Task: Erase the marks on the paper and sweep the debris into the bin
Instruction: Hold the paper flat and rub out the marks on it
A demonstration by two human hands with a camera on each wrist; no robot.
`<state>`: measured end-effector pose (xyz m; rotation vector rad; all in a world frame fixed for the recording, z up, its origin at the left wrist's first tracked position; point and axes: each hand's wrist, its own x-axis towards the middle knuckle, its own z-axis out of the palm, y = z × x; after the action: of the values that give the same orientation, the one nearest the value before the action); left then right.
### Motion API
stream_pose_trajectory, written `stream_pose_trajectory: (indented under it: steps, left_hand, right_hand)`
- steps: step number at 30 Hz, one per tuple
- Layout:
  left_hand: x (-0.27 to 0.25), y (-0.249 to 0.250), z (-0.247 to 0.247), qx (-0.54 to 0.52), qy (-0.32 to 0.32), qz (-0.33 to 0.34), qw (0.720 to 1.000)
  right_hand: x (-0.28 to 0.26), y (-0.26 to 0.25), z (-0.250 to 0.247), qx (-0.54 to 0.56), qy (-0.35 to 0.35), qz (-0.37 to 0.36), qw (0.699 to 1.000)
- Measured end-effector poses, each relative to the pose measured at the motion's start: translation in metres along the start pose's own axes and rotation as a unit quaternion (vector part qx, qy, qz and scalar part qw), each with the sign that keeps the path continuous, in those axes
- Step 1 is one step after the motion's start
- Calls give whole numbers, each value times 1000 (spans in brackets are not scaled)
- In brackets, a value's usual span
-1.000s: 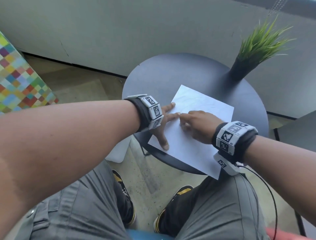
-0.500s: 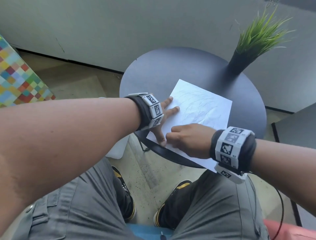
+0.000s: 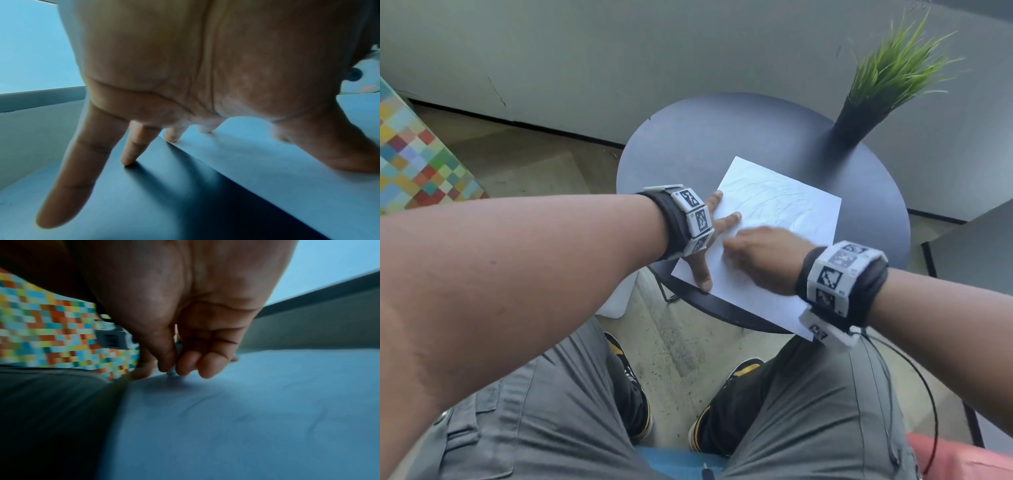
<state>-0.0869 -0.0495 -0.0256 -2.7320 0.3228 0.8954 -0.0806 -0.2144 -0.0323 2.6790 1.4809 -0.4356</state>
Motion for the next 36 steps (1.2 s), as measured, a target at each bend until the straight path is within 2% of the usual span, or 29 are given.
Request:
stream_pose_trajectory:
  steps: [2,3,6,7,8,11,12,15,16,18,20,21,25,26,29,30,33,34,36]
  left_hand:
    - [0,1,-1,5,-4,0,1000]
    - [0,1,-2,2,-5,3,1000]
    - [1,1,-2,-8,-3,10,1000]
    - [0,2,-3,-2,-2,9,1000]
    - [0,3,-4,5,-2,8,1000]
    - [-2,5,-5,16,-9,0,1000]
    - [-2,5,-6,20,-9,0,1000]
    - [-2,7,-7,28,2,2,1000]
    - [-3,7,-7,32,3,2,999]
    - [-3,7,-8,33,-2,2,999]
    - [-5,8,-10,33,-10,1,999]
    - [-5,9,-11,35,-10,2,999]
    - [-5,10,-13,32,-5,5,999]
    - [-5,10,-13,35,-5,4,999]
    - [-5,11,-13,39,-13,-2,999]
    - [-5,11,-13,37,-14,-2,999]
    - [-4,11,-13,25,-13,-2,1000]
    - [-4,11,-12,25,-13,-5,1000]
    - [-4,11,-11,30,-13,-9,999]
  right_hand:
    - [-8,-13,8,21,-49,-63,997]
    - [-8,-6,4,29,-53,-50,997]
    - [0,35,-6,14,29,79,996]
    - [0,38,-4,8,38,91,995]
    - [-3,31,-3,2,38,71,997]
    - [-15,2,10,16,-35,-43,998]
    - [-17,6,7,23,-42,-38,998]
    - [-11,45,-2,7,28,82,996]
    - [-10,47,0,5,36,103,994]
    - [-10,25,4,-2,19,63,998]
    - [-17,3,13,10,-29,-22,999]
    - [-19,5,10,17,-39,-18,999]
    - [-14,45,0,9,36,109,993]
    - [-15,37,1,1,37,97,995]
    - [-22,-4,13,8,-32,-30,999]
    - [-24,-2,11,16,-38,-25,999]
    - [-18,36,-3,19,9,115,993]
    - [-18,39,-3,13,13,137,990]
    - [-19,18,-2,-11,0,91,996]
